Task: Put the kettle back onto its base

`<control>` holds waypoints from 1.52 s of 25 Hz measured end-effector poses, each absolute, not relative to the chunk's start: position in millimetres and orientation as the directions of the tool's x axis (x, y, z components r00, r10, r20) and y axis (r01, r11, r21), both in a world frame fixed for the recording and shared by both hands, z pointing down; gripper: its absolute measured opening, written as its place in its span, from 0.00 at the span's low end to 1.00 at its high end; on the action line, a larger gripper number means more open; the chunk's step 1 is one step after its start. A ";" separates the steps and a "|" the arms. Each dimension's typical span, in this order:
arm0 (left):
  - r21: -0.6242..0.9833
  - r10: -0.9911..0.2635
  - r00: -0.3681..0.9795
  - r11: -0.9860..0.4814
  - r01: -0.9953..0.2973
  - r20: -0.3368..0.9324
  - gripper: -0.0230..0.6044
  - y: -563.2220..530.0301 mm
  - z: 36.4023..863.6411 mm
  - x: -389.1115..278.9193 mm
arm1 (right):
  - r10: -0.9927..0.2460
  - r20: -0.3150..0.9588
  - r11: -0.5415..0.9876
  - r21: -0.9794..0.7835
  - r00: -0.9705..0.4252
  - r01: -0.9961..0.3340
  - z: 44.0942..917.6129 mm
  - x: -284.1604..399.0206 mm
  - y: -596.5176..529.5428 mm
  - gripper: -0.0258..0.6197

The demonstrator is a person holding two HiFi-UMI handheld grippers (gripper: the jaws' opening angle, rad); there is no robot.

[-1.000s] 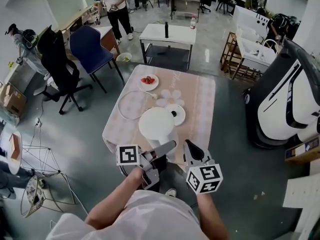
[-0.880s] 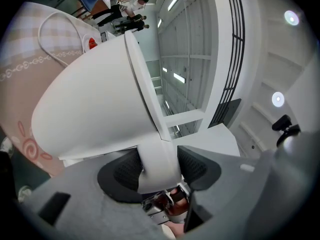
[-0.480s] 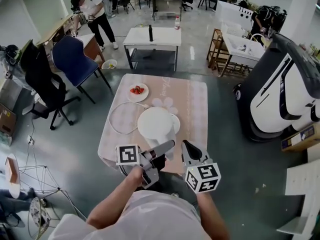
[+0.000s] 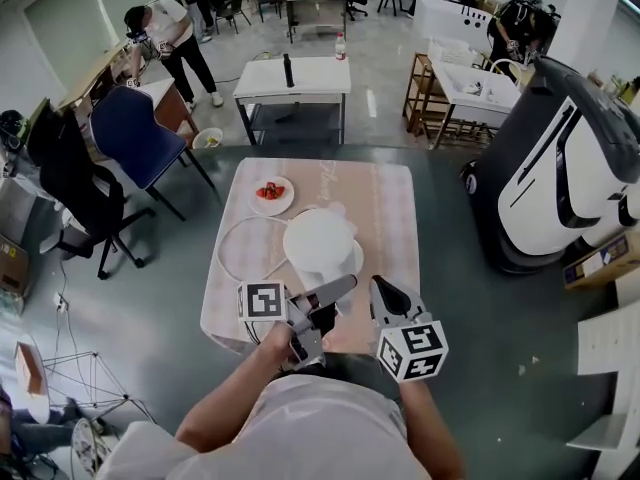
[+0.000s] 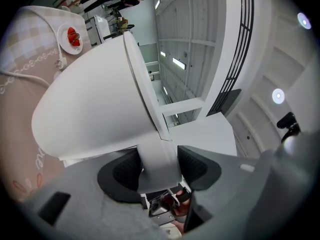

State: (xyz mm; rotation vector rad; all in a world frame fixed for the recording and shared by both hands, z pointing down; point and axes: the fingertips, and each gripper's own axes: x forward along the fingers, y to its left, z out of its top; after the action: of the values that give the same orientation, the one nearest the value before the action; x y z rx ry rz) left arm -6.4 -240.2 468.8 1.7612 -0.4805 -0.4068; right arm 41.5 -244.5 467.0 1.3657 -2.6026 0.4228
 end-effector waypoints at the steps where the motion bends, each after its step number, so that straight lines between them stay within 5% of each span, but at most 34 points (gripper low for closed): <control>1: 0.972 -0.514 0.857 -0.211 -0.104 -0.020 0.40 -242.2 469.0 -7.4 | -0.779 0.280 0.536 -0.168 -0.561 -0.828 466.9 40.4 -246.5 0.05; 38: 0.969 -0.317 0.948 -0.230 -0.092 0.014 0.40 -300.0 492.6 -2.6 | -0.843 0.313 0.405 -0.167 -0.438 -0.899 483.5 39.4 -289.6 0.05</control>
State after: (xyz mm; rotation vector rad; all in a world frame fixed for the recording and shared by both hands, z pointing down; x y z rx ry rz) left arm -2.6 -300.0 492.6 1.8002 -0.3037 -0.2151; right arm 39.4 -289.6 483.5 1.5536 -2.4786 0.4658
